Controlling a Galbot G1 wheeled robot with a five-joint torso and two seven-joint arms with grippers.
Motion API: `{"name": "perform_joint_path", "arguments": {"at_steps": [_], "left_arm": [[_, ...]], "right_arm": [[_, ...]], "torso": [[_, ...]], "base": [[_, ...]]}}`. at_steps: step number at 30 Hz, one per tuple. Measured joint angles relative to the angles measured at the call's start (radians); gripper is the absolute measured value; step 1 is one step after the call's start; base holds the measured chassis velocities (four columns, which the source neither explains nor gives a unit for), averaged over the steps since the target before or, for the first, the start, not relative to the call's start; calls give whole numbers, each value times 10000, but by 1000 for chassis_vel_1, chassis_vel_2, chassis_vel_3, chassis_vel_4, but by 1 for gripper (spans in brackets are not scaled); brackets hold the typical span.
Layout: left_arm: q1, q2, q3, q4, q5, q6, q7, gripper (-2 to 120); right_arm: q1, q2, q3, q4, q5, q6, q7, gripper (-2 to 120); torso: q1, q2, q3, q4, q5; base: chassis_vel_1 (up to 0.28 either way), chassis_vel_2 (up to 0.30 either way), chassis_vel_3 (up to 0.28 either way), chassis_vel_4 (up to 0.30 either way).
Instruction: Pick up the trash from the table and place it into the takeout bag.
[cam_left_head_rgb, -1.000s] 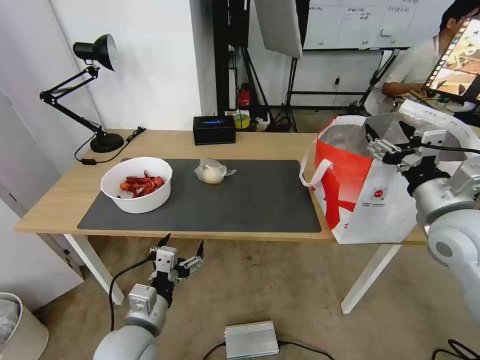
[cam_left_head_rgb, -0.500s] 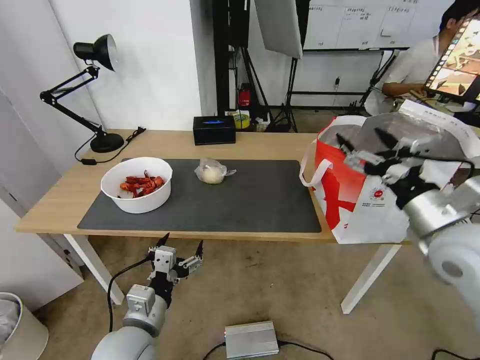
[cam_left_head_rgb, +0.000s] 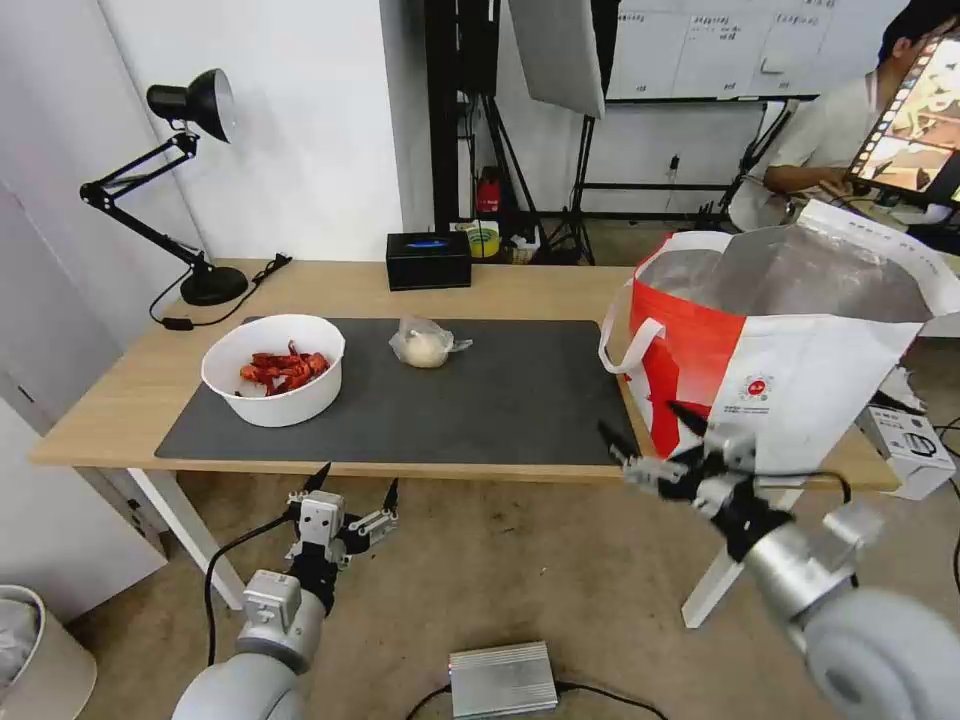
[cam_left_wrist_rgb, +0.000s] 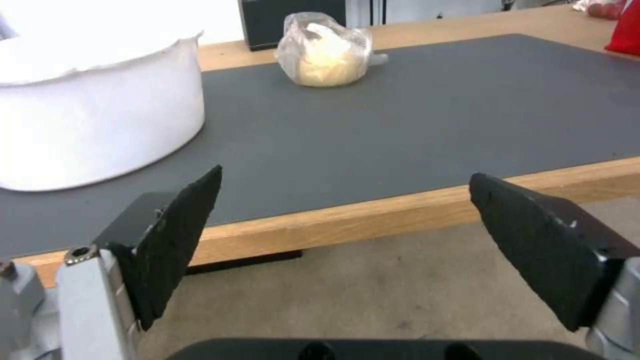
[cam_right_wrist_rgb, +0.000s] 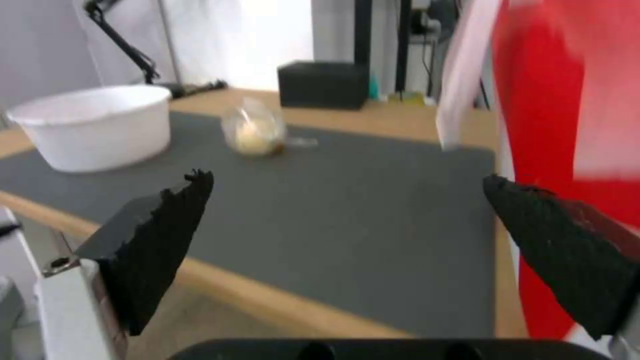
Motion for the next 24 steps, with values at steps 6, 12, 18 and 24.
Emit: {"name": "perform_joint_path", "arguments": {"at_steps": [6,12,18,24], "left_arm": [[-31,27,-38,106,0,-4,2,100],[-84,75,-162,226,28,32,3,100],[-116,112,-230,280,10,34,4,100],[-159,151,-311,303,-47,34,9,100]], "right_arm": [[-373,446,-393,-483,-614,592,92,100],[-451,587,-564,-1044,-773,1006,5,100],[-454,644,-713,-1200,-809,1086,-34,100],[-381,688,-905,-1227,-920,1088,-31,100]], "torso": [[0,0,1,1,1],[1,0,1,0,1],[0,0,0,1,0],[1,0,1,0,1]], "base": [[0,0,0,0],[0,0,0,0],[0,0,0,0],[0,0,0,0]]}}
